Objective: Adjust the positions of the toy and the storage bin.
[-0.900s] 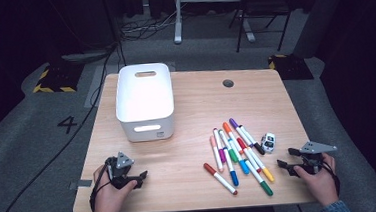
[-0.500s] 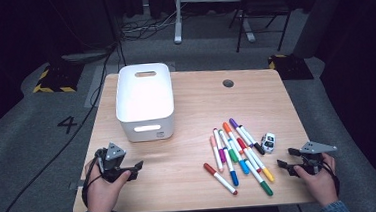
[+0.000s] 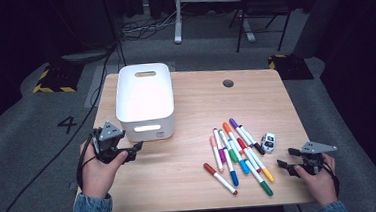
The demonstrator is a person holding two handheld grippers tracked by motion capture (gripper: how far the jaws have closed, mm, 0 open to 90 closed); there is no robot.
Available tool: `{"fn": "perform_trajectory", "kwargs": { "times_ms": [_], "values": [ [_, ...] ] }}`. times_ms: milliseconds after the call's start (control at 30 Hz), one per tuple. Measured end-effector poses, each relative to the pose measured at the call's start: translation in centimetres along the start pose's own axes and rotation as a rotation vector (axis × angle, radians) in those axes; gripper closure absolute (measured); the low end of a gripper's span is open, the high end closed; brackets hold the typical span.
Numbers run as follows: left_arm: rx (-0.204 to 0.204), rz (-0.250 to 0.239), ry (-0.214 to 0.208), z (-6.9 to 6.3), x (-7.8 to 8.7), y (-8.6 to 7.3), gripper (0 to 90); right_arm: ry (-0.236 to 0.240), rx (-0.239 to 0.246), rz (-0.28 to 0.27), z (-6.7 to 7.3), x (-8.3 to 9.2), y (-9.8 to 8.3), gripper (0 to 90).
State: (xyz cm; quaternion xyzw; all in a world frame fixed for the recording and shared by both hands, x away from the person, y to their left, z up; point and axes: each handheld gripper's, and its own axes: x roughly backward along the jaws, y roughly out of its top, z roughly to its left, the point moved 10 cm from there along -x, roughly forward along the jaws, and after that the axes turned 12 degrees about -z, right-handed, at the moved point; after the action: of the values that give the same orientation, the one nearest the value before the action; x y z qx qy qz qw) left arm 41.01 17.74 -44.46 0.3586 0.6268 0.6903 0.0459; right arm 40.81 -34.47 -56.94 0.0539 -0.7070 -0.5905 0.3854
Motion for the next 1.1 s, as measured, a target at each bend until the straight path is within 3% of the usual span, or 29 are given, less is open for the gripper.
{"fn": "perform_trajectory", "kwargs": {
  "times_ms": [167,333,533,767,867,967,1067,1100],
  "values": [
    [0.011,-0.052,0.043,1.7,-0.1,2.2,28.3,0.000,0.001,0.000,0.0,0.0,0.0,27.3],
    [0.021,-0.071,0.075,3.5,-0.7,3.8,28.9,0.000,0.001,0.000,0.0,0.0,0.0,27.4],
    [0.037,-0.113,0.119,5.7,-1.6,4.7,30.2,0.000,0.001,0.000,0.0,0.0,0.0,27.4],
    [0.030,-0.056,0.156,8.1,-3.4,3.4,30.4,0.000,0.001,0.000,0.0,0.0,0.0,27.4],
    [0.004,-0.025,0.195,8.8,-4.0,2.6,30.8,0.000,0.000,0.000,0.0,0.0,0.0,27.4],
    [0.057,-0.042,0.138,8.4,-4.9,2.5,33.2,0.000,0.000,0.000,0.0,0.0,0.0,27.3],
    [0.040,-0.018,0.132,8.3,-5.6,2.3,34.0,0.000,-0.001,0.001,0.0,0.0,0.0,27.4],
    [0.059,-0.023,0.125,8.2,-5.8,2.3,31.6,0.000,0.000,0.000,0.0,0.0,0.0,27.4]
  ]
}}
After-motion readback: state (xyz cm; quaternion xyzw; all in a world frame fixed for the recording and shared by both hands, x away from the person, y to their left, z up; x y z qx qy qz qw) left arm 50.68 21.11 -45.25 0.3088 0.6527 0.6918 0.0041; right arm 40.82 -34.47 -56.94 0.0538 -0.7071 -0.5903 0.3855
